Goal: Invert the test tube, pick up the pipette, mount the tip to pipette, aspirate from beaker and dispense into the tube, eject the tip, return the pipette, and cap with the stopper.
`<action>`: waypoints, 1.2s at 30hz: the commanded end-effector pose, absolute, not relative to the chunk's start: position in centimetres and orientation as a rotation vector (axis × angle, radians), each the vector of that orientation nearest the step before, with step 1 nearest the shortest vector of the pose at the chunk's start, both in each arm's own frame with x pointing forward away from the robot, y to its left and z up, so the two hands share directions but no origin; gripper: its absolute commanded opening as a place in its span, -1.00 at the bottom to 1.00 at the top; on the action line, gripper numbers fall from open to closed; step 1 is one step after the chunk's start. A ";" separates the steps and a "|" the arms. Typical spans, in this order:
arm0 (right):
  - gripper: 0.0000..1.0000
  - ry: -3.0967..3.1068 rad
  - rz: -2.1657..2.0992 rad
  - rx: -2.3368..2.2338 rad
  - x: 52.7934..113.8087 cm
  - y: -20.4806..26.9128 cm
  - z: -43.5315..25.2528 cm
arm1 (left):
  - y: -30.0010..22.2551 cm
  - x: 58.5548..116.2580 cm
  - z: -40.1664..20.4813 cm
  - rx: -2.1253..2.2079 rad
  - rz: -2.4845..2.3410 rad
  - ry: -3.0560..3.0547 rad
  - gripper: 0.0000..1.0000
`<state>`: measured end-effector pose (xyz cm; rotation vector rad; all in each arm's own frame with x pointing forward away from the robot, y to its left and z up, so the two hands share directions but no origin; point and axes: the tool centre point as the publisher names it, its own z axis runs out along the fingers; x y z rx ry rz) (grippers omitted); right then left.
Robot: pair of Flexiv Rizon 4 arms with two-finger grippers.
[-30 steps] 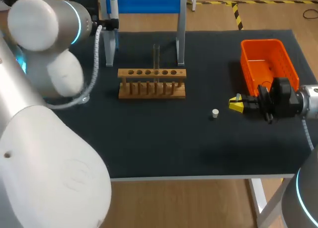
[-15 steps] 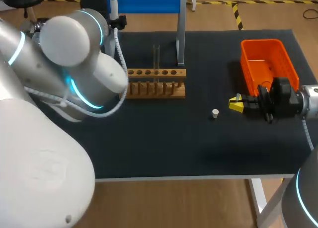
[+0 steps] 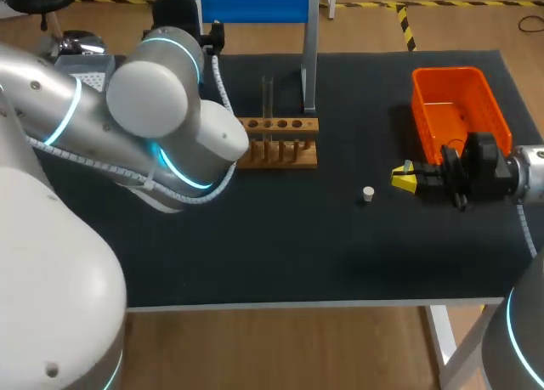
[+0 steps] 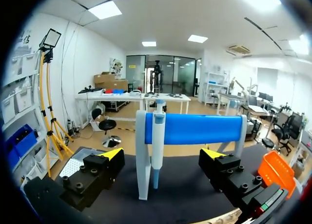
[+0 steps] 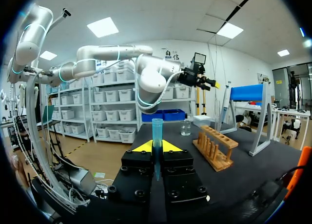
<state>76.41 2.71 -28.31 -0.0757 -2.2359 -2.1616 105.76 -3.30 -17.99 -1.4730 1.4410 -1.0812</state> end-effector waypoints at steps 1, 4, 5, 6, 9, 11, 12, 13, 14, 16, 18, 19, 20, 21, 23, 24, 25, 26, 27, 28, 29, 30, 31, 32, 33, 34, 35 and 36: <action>-1.00 -2.237 -2.161 -0.076 76.3 2.7 -28.3 | -3.5 106.4 -18.7 -1.431 -1.119 1.392 1.00; -1.00 -2.237 -2.161 -0.076 76.3 2.7 -28.3 | -3.7 106.9 -18.7 -1.425 -1.130 1.387 1.00; -1.00 -2.237 -2.161 -0.076 76.3 2.7 -28.3 | -3.7 107.1 -18.8 -1.424 -1.131 1.385 1.00; -1.00 -2.237 -2.161 -0.076 76.3 2.7 -28.3 | -3.8 107.3 -18.8 -1.421 -1.132 1.385 1.00; -1.00 -2.237 -2.161 -0.076 76.3 2.7 -28.3 | -4.1 108.0 -18.8 -1.411 -1.131 1.388 1.00; -1.00 -2.237 -2.161 -0.076 76.3 2.7 -28.3 | -4.3 108.5 -18.9 -1.403 -1.130 1.395 1.00; -1.00 -2.237 -2.161 -0.076 76.3 2.7 -28.3 | -4.4 108.7 -18.9 -1.400 -1.128 1.396 1.00; -1.00 -2.237 -2.161 -0.076 76.3 2.7 -28.3 | -4.5 109.0 -18.9 -1.398 -1.128 1.398 1.00; -1.00 -2.237 -2.161 -0.076 76.3 2.7 -28.3 | -4.5 109.3 -19.0 -1.394 -1.126 1.401 1.00; -1.00 -2.237 -2.161 -0.076 76.3 2.7 -28.3 | -4.6 109.9 -18.9 -1.388 -1.120 1.405 1.00; -1.00 -2.237 -2.161 -0.076 76.3 2.7 -28.3 | -4.7 110.4 -19.0 -1.382 -1.119 1.408 1.00; -1.00 -2.237 -2.161 -0.076 76.3 2.7 -28.3 | -4.8 110.6 -19.0 -1.380 -1.118 1.409 1.00; -1.00 -2.237 -2.161 -0.076 76.3 2.7 -28.3 | -4.8 110.8 -19.0 -1.378 -1.118 1.410 1.00; -1.00 -2.237 -2.161 -0.076 76.3 2.7 -28.3 | -4.8 111.0 -19.0 -1.376 -1.119 1.411 1.00; -1.00 -2.237 -2.161 -0.076 76.3 2.7 -28.3 | -4.9 111.5 -19.1 -1.373 -1.120 1.413 1.00; -1.00 -2.237 -2.161 -0.076 76.3 2.7 -28.3 | -4.9 111.7 -19.1 -1.371 -1.122 1.414 1.00; -1.00 -2.237 -2.161 -0.076 76.3 2.7 -28.3 | -4.9 111.8 -19.1 -1.370 -1.122 1.416 1.00; -1.00 -2.237 -2.161 -0.076 76.3 2.7 -28.3 | -4.9 112.0 -19.1 -1.369 -1.123 1.417 1.00; -1.00 -2.237 -2.161 -0.076 76.3 2.7 -28.3 | -4.9 112.2 -19.2 -1.368 -1.124 1.418 1.00; -1.00 -2.237 -2.161 -0.076 76.3 2.7 -28.3 | -4.9 112.3 -19.2 -1.368 -1.125 1.418 1.00; -1.00 -2.237 -2.161 -0.076 76.3 2.7 -28.3 | -4.8 112.4 -19.2 -1.369 -1.125 1.419 1.00; -1.00 -2.237 -2.161 -0.076 76.3 2.7 -28.3 | -4.8 112.5 -19.3 -1.369 -1.125 1.420 1.00; -1.00 -2.237 -2.161 -0.076 76.3 2.7 -28.3 | -4.7 112.6 -19.3 -1.370 -1.125 1.420 1.00; -1.00 -2.237 -2.161 -0.076 76.3 2.7 -28.3 | -4.7 112.7 -19.3 -1.370 -1.125 1.420 1.00; -1.00 -2.237 -2.161 -0.076 76.3 2.7 -28.3 | -4.6 112.8 -19.3 -1.370 -1.125 1.420 0.90; -1.00 -2.237 -2.161 -0.076 76.3 2.7 -28.3 | -4.5 113.0 -19.3 -1.371 -1.125 1.420 0.84; -1.00 -2.237 -2.161 -0.076 76.3 2.7 -28.3 | -4.5 113.0 -19.4 -1.371 -1.124 1.421 0.83; -1.00 -2.237 -2.161 -0.076 76.3 2.7 -28.3 | -4.4 113.1 -19.4 -1.371 -1.123 1.421 0.76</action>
